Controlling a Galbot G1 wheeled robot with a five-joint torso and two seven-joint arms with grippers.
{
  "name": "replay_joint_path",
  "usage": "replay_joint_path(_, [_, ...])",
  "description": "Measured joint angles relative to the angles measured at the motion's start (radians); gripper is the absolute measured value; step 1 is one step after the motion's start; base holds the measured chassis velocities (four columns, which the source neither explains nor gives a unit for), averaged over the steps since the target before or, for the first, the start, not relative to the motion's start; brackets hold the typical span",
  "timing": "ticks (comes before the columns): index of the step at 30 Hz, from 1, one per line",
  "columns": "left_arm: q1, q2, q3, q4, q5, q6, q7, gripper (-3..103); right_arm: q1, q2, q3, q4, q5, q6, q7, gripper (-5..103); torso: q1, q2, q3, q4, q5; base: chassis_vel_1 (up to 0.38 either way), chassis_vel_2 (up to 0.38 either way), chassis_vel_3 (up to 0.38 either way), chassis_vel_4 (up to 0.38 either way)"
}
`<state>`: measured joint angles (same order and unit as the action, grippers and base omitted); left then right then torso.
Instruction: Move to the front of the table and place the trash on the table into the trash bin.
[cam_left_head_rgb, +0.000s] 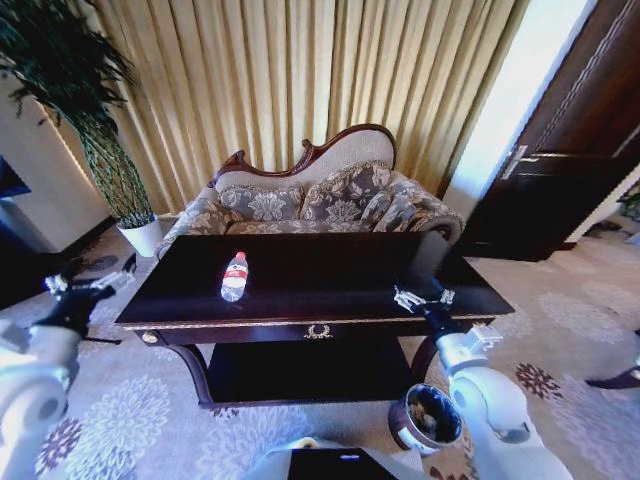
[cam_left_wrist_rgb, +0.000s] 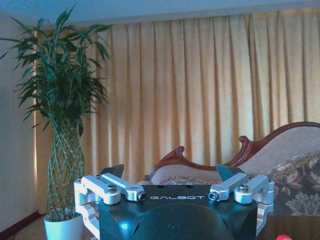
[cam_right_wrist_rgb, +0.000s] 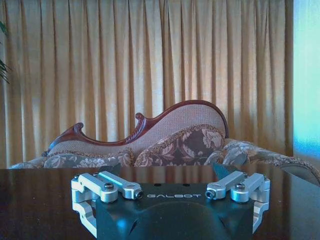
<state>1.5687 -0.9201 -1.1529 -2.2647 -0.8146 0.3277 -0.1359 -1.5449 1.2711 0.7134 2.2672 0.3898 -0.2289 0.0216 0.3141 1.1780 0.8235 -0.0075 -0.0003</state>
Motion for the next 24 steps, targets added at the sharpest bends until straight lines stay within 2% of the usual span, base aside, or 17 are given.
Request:
replay_joint_path(1, [-0.020, 0.010, 0.022, 0.002, -0.002, 0.014, -0.027, 100, 0.002, 0.001, 0.000, -0.001, -0.002, 0.000, 0.000, 100, 0.000, 0.000, 0.000, 0.0001, 0.0001, 0.000, 0.000, 0.000, 0.000])
replay_joint_path(3, [-0.094, 0.035, 0.095, 0.002, -0.030, 0.061, -0.130, 100, 0.004, 0.005, -0.001, -0.002, -0.005, 0.000, 0.002, 100, 0.000, 0.000, 0.000, 0.0001, 0.0003, 0.000, 0.000, 0.000, 0.000])
replay_joint_path(4, [-0.094, 0.035, 0.095, 0.002, -0.030, 0.061, -0.130, 100, 0.004, 0.005, -0.001, -0.002, -0.005, 0.000, 0.002, 100, 0.000, 0.000, 0.000, 0.0001, 0.0003, 0.000, 0.000, 0.000, 0.000])
replay_joint_path(8, [-0.206, 0.070, 0.199, -0.002, -0.083, 0.142, -0.235, 100, 0.003, 0.007, 0.003, 0.001, -0.008, 0.000, 0.017, 100, 0.000, 0.000, 0.000, -0.0003, 0.0003, 0.000, 0.000, 0.000, 0.000])
replay_joint_path(11, [-0.229, 0.081, 0.223, 0.002, -0.092, 0.170, -0.245, 100, 0.000, 0.007, 0.009, 0.002, -0.008, 0.000, 0.023, 100, 0.000, 0.000, 0.000, 0.0000, 0.0002, 0.000, 0.000, 0.000, 0.000])
replay_joint_path(14, [-0.258, 0.104, 0.252, 0.005, -0.120, 0.246, -0.258, 100, -0.004, 0.007, 0.018, 0.002, -0.008, 0.000, 0.026, 100, 0.000, 0.000, 0.000, 0.0000, 0.0002, 0.000, 0.000, 0.000, 0.000])
replay_joint_path(16, [-0.260, 0.107, 0.255, 0.004, -0.125, 0.259, -0.262, 100, -0.004, 0.008, 0.019, 0.001, -0.008, 0.000, 0.027, 100, 0.000, 0.000, 0.000, 0.0000, 0.0002, 0.000, 0.000, 0.000, 0.000])
replay_joint_path(19, [-0.277, 0.131, 0.266, 0.006, -0.172, 0.342, -0.277, 100, 0.002, 0.013, 0.017, -0.003, -0.008, 0.001, 0.028, 100, 0.000, 0.000, 0.000, 0.0001, 0.0003, 0.000, 0.000, 0.000, 0.000])
replay_joint_path(22, [-0.289, 0.144, 0.275, 0.016, -0.181, 0.357, -0.276, 100, 0.007, 0.016, 0.014, -0.006, -0.010, 0.001, 0.028, 100, 0.000, 0.000, 0.000, 0.0001, 0.0003, 0.000, 0.000, 0.000, 0.000])
replay_joint_path(24, [-0.313, 0.160, 0.298, 0.038, -0.195, 0.354, -0.255, 100, 0.011, 0.021, 0.012, -0.007, -0.012, 0.002, 0.029, 100, 0.000, 0.000, 0.000, 0.0001, 0.0003, 0.000, 0.000, 0.000, 0.000])
